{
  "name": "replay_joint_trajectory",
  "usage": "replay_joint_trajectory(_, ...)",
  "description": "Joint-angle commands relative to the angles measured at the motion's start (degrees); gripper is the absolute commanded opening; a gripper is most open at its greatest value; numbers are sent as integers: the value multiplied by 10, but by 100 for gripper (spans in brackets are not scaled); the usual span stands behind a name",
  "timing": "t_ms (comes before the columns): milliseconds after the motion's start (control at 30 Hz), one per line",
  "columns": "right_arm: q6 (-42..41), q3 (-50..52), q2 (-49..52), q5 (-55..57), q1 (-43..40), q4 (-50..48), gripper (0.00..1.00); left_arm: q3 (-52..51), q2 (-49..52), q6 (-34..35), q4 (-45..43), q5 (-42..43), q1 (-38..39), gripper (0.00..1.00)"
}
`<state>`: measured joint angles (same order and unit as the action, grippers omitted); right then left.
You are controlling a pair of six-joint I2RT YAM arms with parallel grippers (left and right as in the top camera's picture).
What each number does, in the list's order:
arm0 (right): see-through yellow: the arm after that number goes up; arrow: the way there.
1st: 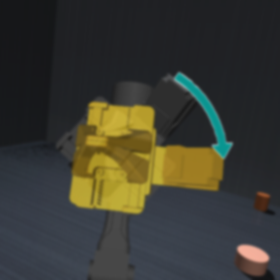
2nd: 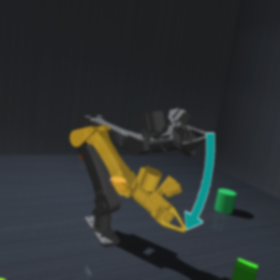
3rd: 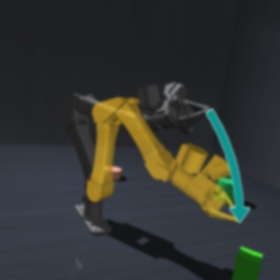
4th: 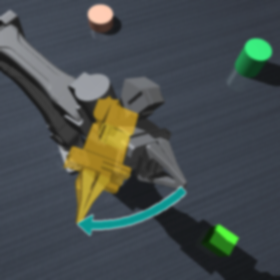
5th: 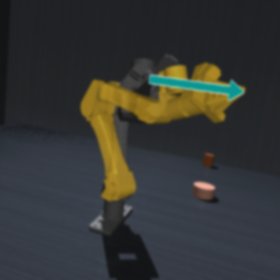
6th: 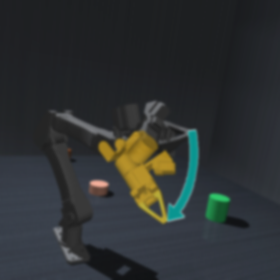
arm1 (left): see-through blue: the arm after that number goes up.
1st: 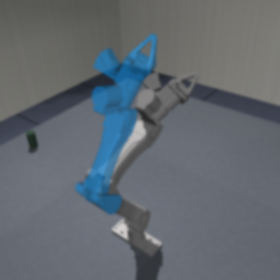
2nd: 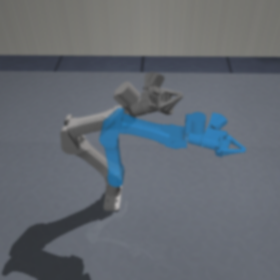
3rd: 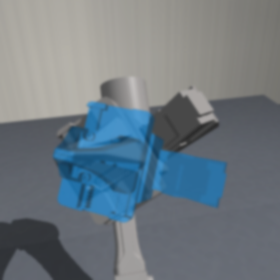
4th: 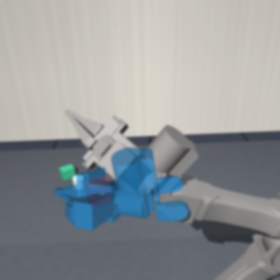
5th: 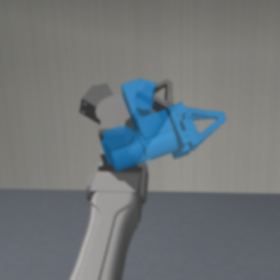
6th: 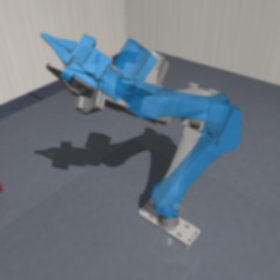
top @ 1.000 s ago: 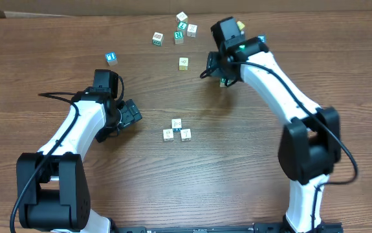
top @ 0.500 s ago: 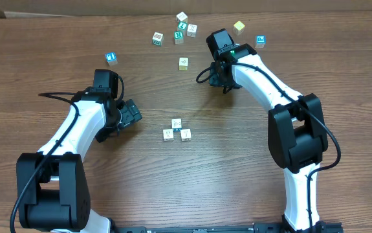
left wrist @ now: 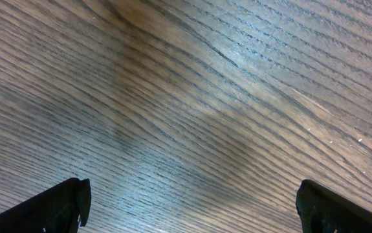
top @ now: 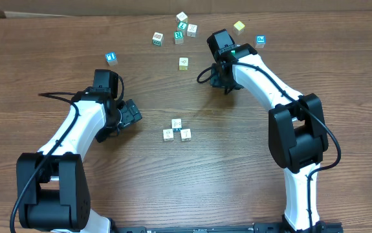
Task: Form a circle
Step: 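Lower the right gripper onto the green F block and grasp it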
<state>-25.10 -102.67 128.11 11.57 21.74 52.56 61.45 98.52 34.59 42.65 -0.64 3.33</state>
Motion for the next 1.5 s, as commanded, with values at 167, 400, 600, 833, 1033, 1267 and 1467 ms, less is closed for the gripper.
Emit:
replay_joint_trajectory(167, -1, 3, 3, 8, -3, -4, 31, 9, 5, 10, 1, 2, 1, 100)
replay_joint_trajectory(400, -1, 3, 3, 8, -3, -4, 42, 9, 5, 10, 1, 2, 1, 100)
replay_joint_trajectory(600, -1, 3, 3, 8, -3, -4, 42, 9, 5, 10, 1, 2, 1, 100)
replay_joint_trajectory(833, -1, 3, 7, 8, -3, -5, 41, 9, 5, 10, 1, 2, 1, 100)
replay_joint_trajectory(1033, -1, 3, 12, 9, -3, -16, 40, 9, 5, 10, 1, 2, 1, 100)
replay_joint_trajectory(1267, -1, 3, 12, 9, -3, 0, 40, 9, 5, 10, 1, 2, 1, 100)
replay_joint_trajectory(1467, -2, 3, 12, 8, -3, -14, 49, 9, 5, 10, 1, 2, 1, 100)
